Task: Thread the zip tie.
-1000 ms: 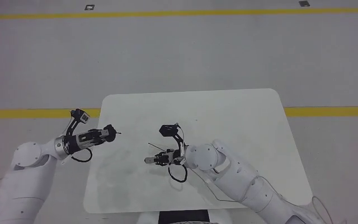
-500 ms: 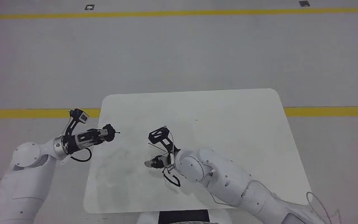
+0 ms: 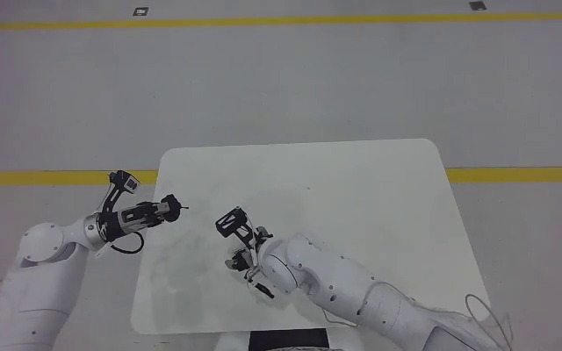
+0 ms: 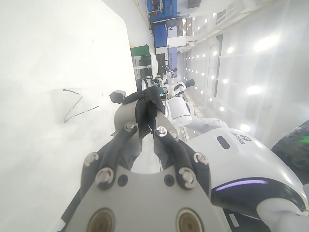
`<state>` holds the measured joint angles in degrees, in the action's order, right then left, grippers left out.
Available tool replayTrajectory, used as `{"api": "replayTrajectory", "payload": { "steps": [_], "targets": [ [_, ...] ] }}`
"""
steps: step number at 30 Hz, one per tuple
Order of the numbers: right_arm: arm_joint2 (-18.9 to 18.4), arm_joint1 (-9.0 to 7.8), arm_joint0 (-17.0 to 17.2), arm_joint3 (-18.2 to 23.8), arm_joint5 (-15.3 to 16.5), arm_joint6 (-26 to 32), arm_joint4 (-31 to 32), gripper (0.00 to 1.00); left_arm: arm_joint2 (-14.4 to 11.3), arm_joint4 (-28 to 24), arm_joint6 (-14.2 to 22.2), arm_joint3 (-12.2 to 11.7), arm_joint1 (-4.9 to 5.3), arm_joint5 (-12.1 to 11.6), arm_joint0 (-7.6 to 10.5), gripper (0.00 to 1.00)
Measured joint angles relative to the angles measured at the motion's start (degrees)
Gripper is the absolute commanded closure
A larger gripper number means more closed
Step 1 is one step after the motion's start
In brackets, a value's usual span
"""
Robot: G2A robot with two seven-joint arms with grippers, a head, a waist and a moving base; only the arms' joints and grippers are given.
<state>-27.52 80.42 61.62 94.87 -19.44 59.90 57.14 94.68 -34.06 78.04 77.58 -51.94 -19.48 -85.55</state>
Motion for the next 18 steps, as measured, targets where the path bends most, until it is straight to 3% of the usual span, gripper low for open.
{"api": "replayTrajectory", "payload": {
  "steps": [5,12,18],
  "targets": [
    [1.86,0.53,-0.62,-1.7,3.0,0.77,3.54,0.0,0.0,0.0,0.0,0.0,0.0,0.0,0.0,1.0],
    [6.12,3.73,-4.15,-6.2,6.44,2.55,4.99,0.0,0.0,0.0,0.0,0.0,0.0,0.0,0.0,1.0],
    [6.53,4.35,-4.65,-6.84,6.11,2.18,5.5,0.0,0.0,0.0,0.0,0.0,0.0,0.0,0.0,1.0]
  ]
}}
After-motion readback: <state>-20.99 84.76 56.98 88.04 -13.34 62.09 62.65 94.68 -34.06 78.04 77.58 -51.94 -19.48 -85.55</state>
